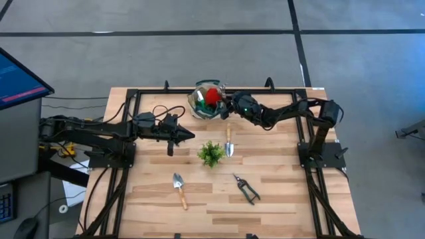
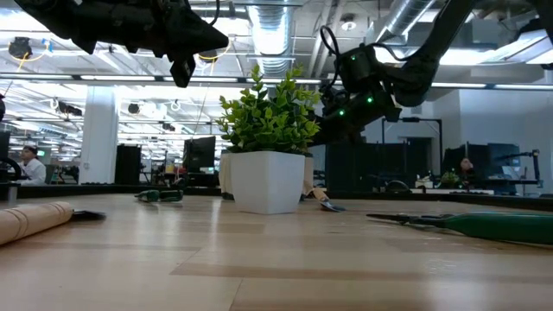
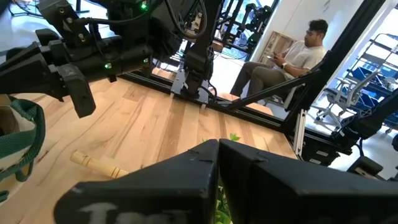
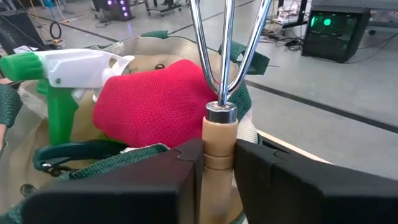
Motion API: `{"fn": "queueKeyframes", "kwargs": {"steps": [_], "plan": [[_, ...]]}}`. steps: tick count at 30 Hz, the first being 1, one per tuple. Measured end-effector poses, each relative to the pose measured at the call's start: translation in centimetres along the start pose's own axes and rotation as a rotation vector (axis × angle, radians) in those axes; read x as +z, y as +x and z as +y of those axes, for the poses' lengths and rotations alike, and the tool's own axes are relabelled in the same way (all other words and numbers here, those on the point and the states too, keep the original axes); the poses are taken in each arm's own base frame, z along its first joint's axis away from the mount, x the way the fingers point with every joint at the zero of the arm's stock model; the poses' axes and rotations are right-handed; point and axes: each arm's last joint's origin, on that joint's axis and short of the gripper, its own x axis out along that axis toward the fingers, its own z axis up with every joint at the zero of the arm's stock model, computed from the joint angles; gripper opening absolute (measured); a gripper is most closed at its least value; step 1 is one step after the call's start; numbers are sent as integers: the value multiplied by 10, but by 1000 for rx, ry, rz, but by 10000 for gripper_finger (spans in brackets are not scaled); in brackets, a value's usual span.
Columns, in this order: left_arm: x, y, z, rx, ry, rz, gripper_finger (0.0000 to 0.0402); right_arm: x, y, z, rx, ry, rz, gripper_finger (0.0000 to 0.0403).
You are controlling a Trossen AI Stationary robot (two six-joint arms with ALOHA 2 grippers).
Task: Pick & Place Garden tools in Gardening bag
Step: Put the brown hand rake into the brown gardening bag
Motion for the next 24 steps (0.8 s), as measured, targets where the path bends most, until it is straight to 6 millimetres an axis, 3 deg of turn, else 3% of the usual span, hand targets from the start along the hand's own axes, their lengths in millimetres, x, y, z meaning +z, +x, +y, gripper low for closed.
{"fn": "queueKeyframes", "kwargs": {"steps": [12,17,24], "plan": [[0,0,0,0,0,0,2,7,-3,4,104,-2,30,239],[0,0,0,0,2,0,2,24,-8,6,119,-52,52,255],[0,0,0,0,3,0,2,45,-12,2,104,-86,33,240]]}}
